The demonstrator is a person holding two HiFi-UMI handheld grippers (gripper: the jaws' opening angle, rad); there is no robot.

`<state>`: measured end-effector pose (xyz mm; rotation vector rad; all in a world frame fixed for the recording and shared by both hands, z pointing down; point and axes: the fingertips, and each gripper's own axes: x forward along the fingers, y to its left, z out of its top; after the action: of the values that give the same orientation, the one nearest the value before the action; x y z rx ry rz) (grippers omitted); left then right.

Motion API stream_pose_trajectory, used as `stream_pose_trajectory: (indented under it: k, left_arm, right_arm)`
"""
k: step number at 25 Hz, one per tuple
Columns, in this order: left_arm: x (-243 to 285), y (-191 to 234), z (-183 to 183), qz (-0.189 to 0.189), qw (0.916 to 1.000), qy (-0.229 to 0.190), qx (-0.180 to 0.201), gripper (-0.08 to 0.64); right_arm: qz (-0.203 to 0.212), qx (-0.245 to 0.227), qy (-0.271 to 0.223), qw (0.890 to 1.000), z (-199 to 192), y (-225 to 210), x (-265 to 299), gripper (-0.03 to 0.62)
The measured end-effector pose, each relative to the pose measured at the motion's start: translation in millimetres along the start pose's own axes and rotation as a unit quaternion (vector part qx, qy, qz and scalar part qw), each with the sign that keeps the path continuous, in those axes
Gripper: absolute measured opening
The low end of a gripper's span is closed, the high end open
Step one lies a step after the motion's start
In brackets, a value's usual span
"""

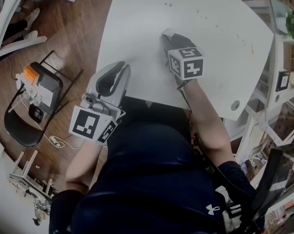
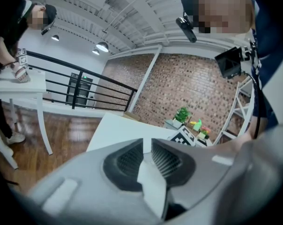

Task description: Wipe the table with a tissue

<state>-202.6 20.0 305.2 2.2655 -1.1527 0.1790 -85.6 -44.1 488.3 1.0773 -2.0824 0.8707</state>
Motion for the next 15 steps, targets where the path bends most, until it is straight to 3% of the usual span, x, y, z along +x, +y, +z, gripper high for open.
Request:
stream_pose_trajectory:
  k: [8,15]
  left_arm:
    - [-4,0,0,0.003,1.0000,0.000,0.002,0.052]
    - [3,-16,2,-0.007,0.9999,-0.001,0.011,0.052]
  right_arm:
    - [0.035,-0.074,0.019,0.996,-7,44,10,0.042]
    - [0.027,-0.031,0.013,0.999,-17,18,-5,0.041]
